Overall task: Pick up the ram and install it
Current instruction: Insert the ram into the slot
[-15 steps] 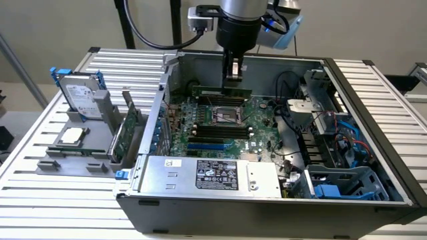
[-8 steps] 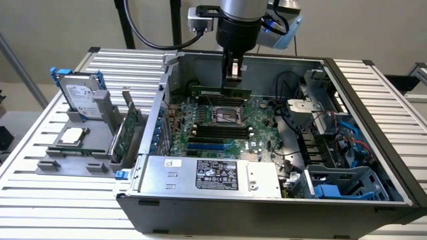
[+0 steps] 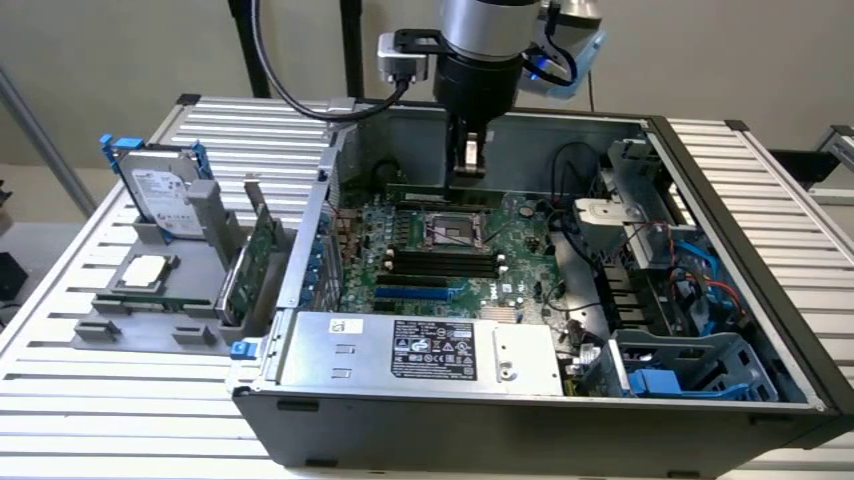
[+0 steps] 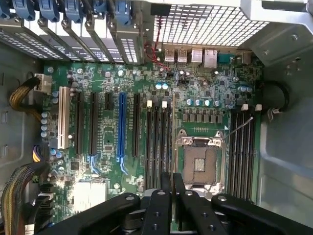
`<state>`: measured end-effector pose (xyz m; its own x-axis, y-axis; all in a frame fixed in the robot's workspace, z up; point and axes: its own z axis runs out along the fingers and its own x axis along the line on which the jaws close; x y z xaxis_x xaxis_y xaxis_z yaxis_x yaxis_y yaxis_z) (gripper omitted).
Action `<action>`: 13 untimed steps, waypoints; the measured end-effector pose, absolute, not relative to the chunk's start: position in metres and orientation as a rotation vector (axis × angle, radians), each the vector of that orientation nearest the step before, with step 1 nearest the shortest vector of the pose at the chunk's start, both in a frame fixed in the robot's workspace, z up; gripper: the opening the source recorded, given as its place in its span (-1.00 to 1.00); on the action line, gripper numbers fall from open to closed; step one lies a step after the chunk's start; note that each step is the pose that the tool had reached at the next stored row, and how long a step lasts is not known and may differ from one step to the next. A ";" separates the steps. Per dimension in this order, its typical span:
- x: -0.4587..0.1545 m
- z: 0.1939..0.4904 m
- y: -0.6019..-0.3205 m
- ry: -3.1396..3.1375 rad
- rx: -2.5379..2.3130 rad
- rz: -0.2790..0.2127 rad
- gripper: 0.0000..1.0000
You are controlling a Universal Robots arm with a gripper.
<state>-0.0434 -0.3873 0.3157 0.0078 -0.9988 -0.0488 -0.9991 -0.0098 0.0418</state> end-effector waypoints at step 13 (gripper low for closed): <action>-0.038 0.292 -0.405 2.205 -2.225 0.097 -1.00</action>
